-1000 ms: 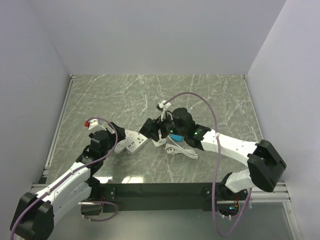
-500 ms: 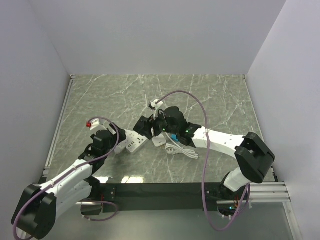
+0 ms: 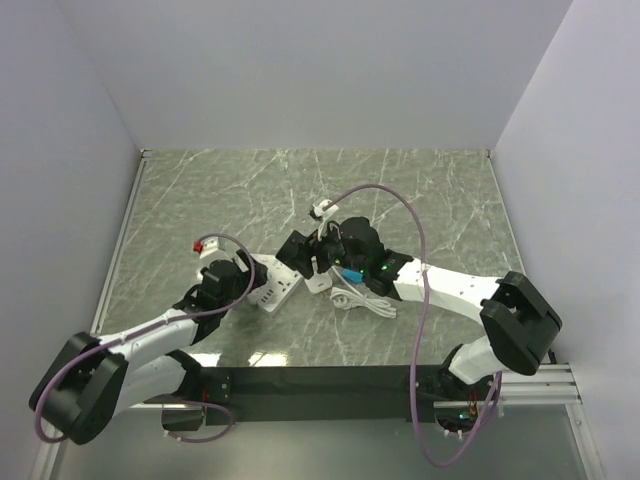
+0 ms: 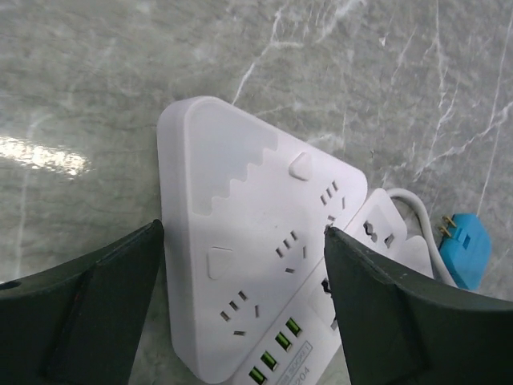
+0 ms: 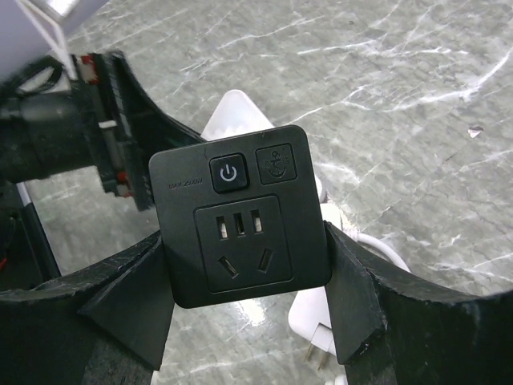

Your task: Insert the plug

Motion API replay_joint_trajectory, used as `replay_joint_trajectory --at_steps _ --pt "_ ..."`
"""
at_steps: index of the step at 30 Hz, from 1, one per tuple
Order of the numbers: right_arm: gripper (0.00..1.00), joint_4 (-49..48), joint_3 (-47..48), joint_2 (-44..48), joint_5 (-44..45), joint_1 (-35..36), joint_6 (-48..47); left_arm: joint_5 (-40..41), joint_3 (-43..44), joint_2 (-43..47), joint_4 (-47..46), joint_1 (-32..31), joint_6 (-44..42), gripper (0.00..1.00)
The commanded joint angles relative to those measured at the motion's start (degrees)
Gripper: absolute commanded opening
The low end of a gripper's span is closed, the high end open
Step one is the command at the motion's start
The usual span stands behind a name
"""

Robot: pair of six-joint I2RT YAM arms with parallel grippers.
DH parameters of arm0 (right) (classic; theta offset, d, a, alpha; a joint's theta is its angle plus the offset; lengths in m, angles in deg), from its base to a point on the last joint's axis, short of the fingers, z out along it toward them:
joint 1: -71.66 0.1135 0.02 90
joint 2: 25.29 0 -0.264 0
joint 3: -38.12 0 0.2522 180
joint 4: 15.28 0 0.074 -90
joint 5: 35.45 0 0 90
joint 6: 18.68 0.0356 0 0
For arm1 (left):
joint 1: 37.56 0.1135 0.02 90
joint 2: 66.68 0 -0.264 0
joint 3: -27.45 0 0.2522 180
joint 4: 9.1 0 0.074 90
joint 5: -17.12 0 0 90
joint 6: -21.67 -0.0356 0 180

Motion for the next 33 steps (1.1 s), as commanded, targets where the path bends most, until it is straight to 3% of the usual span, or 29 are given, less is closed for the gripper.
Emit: replay_joint_trajectory --at_steps 1,6,14,19,33 --pt "0.0 -4.3 -0.5 3.4 1.3 -0.3 -1.4 -1.7 2.9 -3.8 -5.1 -1.0 -0.7 0.86" --pt "0.0 -3.1 0.7 1.2 2.5 -0.3 -3.9 -0.3 4.5 -6.9 -6.4 -1.0 -3.0 0.87" --pt "0.0 -3.9 3.1 -4.4 0.2 -0.3 -6.7 -0.9 1.8 -4.7 -7.6 -1.0 -4.0 0.83" --pt "0.0 -5.6 4.5 -8.0 -0.7 -0.3 -7.6 -1.6 2.0 -7.4 -8.1 -1.0 -4.4 0.76" --pt "0.0 -5.1 9.7 -15.4 0.8 -0.3 -9.8 1.4 4.9 -14.0 -7.7 -1.6 -5.4 0.73"
